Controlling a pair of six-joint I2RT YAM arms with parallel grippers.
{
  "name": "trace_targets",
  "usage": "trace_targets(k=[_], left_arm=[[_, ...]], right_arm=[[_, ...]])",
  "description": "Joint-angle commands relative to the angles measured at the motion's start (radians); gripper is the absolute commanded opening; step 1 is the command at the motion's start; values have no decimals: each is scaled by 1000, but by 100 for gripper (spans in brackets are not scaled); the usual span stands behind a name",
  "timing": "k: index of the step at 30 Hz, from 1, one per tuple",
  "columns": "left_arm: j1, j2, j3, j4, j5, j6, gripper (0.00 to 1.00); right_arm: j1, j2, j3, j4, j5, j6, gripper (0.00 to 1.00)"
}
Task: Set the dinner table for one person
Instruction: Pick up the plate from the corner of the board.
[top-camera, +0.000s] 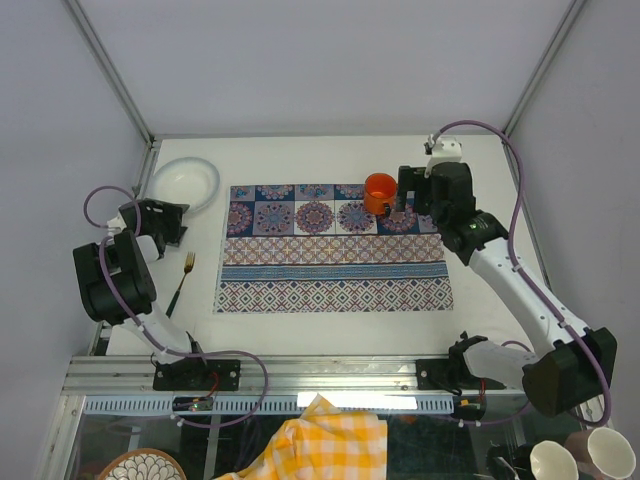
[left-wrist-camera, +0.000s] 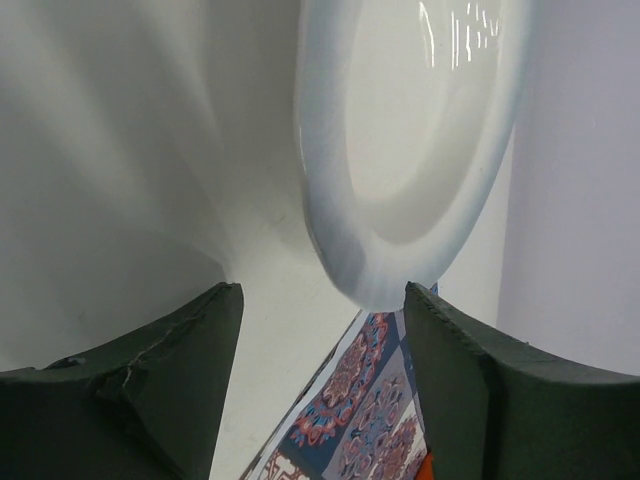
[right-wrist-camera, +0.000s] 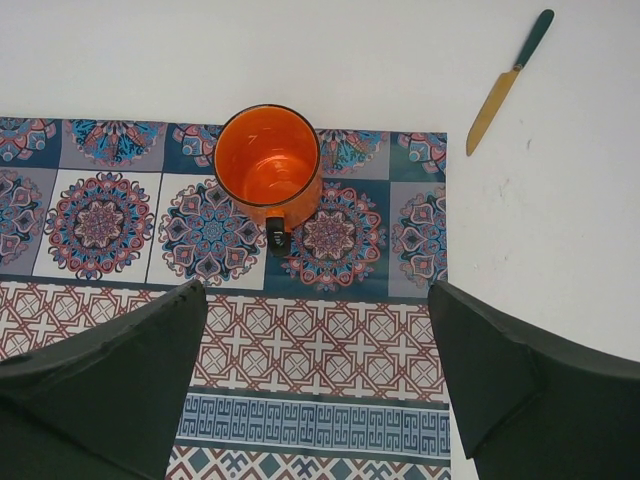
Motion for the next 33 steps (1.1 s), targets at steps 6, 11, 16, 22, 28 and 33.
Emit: trace_targets(k=[6,11,16,22,28,33], left_arm=[[21,127,65,208,56,-26,57],[23,188,79,252,66,-42,48],[24,236,114,261,89,-41,23],[26,228,102,288,118,-55,0],[26,170,69,305,142,-59,0],[24,61,45,285,164,-69,0]], right_arm=[[7,19,26,10,-13,7,94],[6,35,29,8,-17,6,94],[6,60,31,6,-24,10,93],[6,84,32,12,-34,15,92],[6,95,26,18,-46,29,92],[7,92,12,28,-59,41,91]])
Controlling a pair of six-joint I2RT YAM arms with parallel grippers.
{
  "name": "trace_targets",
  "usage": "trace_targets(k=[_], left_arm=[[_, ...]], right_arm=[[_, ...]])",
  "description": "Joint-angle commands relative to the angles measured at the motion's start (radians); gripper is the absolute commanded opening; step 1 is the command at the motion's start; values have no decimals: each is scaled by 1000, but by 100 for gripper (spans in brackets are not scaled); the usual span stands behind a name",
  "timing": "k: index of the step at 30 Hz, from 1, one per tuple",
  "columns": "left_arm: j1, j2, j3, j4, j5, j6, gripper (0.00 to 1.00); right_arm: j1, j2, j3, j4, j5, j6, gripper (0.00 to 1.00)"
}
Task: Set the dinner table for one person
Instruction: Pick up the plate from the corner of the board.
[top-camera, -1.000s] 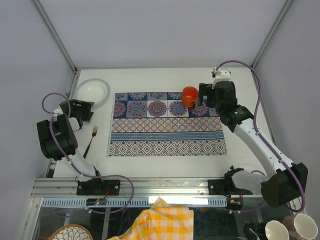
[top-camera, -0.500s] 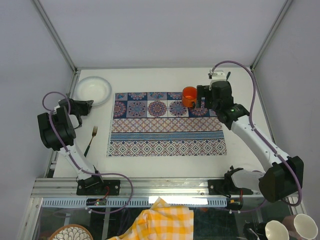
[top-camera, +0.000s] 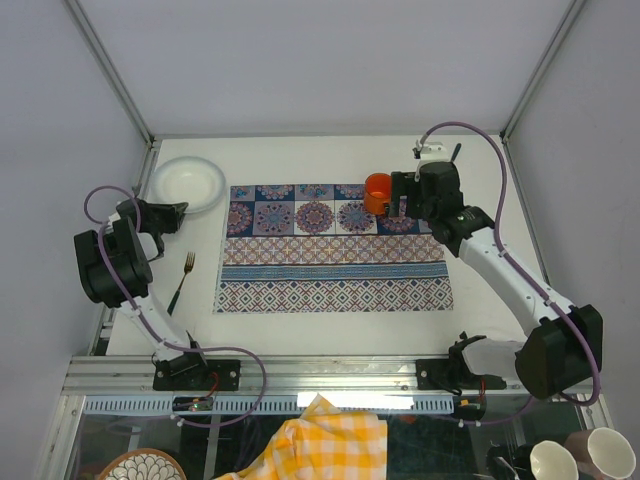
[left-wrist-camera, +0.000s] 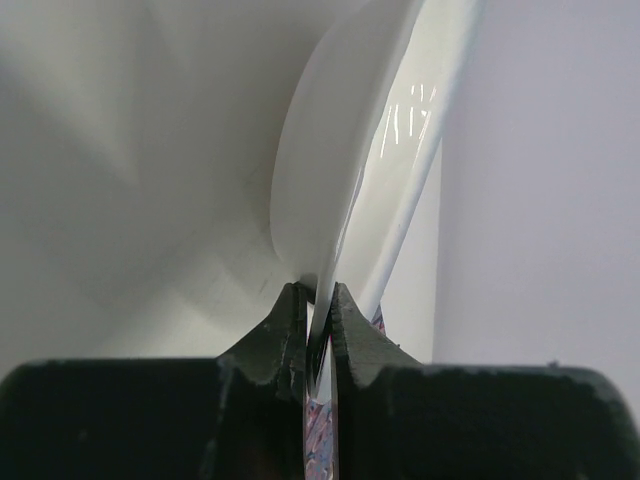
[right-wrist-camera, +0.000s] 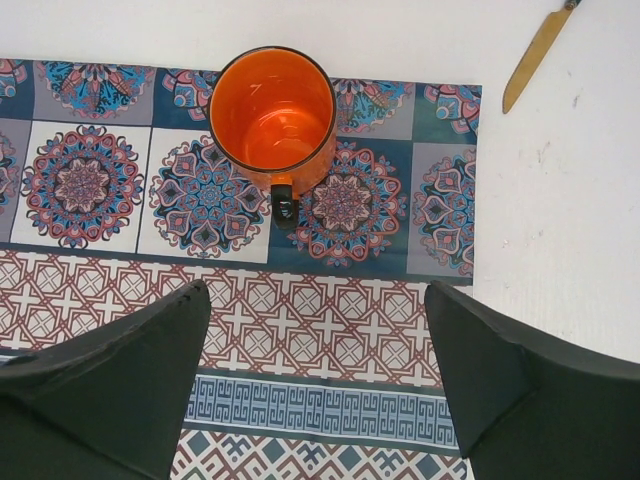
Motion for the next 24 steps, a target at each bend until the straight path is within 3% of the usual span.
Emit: trace_targets(k=[1,9,15,24], left_arm=[[2,-150,-22,0,38,30,0],[-5,-407,2,-90,123,-16,0],[-26,-574,-73,-115,249,-108,0],[-204,-722,-220,-269,324,-97,0]], right_arm=[[6,-8,10,51,-27,28,91],[11,-15,-4,59,-52,50,90],[17,-15,-9,64,-91,67,90],[19,-28,-2,56,-124,71,90]])
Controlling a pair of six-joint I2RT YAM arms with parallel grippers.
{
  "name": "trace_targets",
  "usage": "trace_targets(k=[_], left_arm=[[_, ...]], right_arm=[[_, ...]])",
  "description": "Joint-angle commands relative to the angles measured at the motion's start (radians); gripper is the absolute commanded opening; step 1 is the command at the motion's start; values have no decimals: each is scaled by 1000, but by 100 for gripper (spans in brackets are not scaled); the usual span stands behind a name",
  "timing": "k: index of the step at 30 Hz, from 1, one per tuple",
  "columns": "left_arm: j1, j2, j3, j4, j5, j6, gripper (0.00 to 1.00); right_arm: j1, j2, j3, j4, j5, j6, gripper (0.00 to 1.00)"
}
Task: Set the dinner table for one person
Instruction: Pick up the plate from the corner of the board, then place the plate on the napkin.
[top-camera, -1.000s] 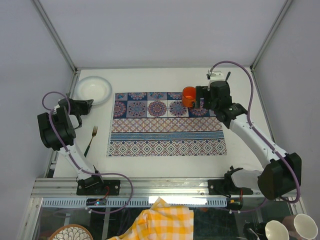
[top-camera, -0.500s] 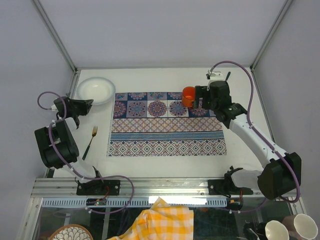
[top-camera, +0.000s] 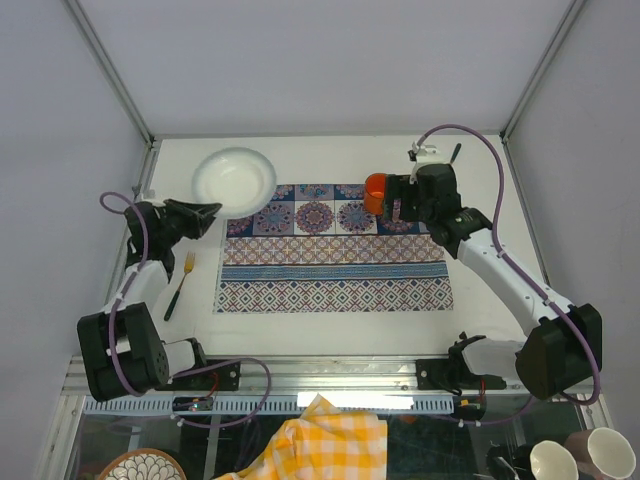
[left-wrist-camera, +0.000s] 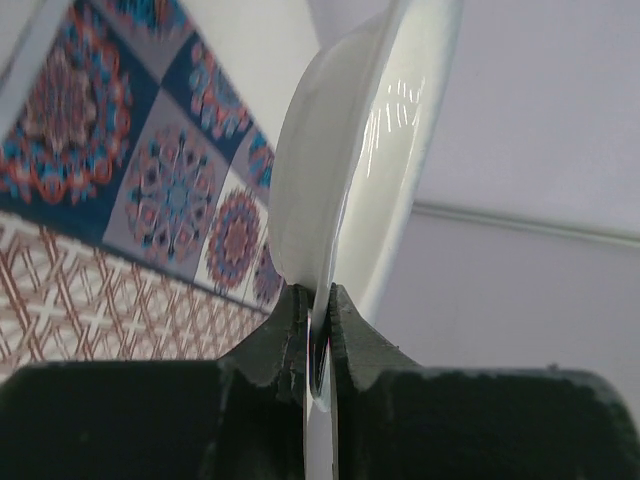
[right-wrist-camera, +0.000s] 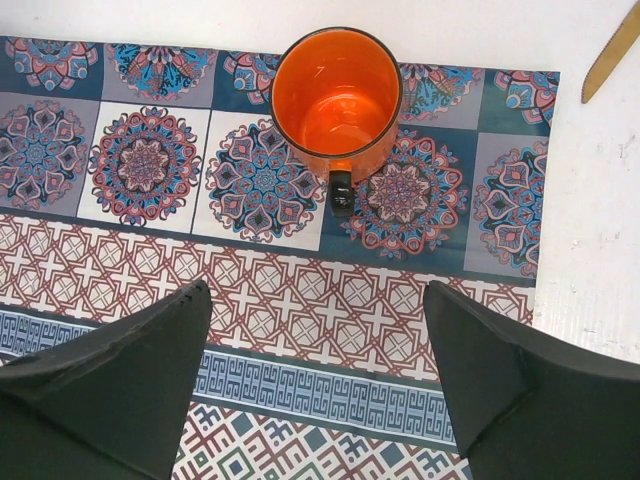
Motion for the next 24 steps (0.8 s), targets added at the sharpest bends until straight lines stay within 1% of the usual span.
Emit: trace_targets(k=[1,5,9,17,20,24], left_arm=[[-114,-91,-41,-6,86,-13,0],[-207,-113,-89,-12,48,1,0],[-294,-87,-116,4,12,32,0],[-398,38,-124,132,0,29,0],[-444,108,-107,149,-16,42,0],[-491,206,-102,246,-17,29,0]], right_arm=[[6,-28,15,40,-24,17,90],[7,-36,19,34,-31,19,90],[7,-34,19,28,-31,25,90],[7,-24,24,9,-13,31,90],[8,-21,31,0,-9,27,90],[8,-18,41,-11,-2,19,90]])
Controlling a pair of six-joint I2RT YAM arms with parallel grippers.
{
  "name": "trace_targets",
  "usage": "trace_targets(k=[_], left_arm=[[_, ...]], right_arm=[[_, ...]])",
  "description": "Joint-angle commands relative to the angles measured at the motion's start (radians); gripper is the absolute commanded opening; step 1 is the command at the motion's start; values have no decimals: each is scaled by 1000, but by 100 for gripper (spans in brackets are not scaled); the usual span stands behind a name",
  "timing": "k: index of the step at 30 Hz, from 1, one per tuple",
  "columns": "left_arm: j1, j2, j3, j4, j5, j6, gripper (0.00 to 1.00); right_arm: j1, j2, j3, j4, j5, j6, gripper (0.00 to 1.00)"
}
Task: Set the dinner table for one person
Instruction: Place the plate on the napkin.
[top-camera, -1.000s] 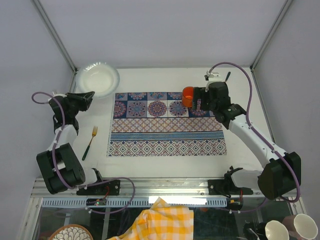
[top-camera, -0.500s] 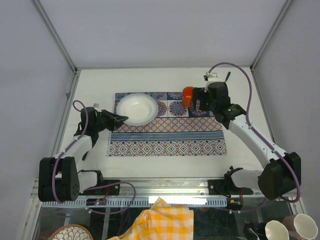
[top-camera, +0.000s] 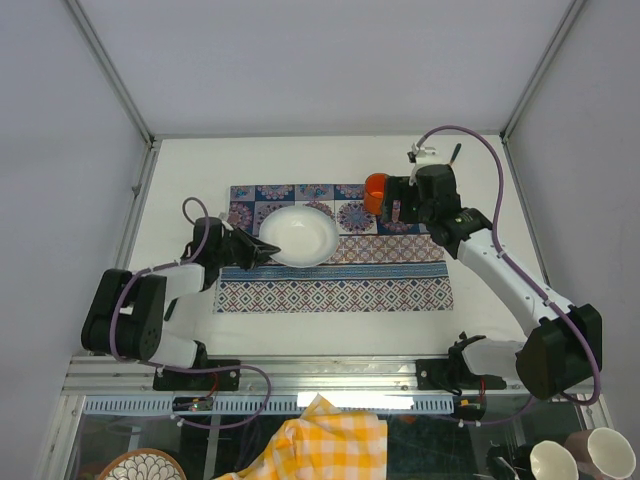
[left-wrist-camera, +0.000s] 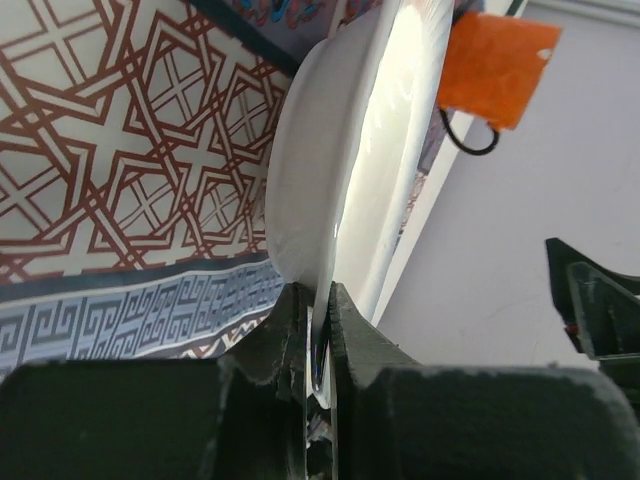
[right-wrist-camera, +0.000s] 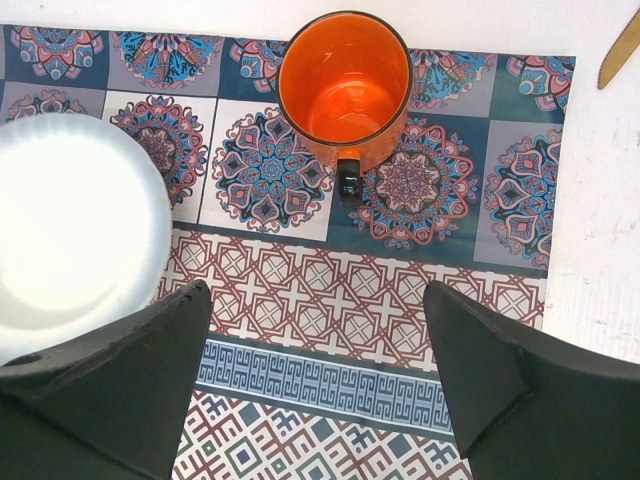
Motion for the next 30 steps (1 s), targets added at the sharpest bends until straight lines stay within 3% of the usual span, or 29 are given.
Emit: trace_targets(k=[1,14,30], left_arm=[[-48,71,49,283,41,-16,0],[-222,240,121,455,13,-107,0],[-268,210,120,377,-62,-45,0]], right_arm=[[5,-17,43,5,20,0,90],[3,-27,51,-22,51,-27,91],[3,-19,48,-24,55,-34,91]])
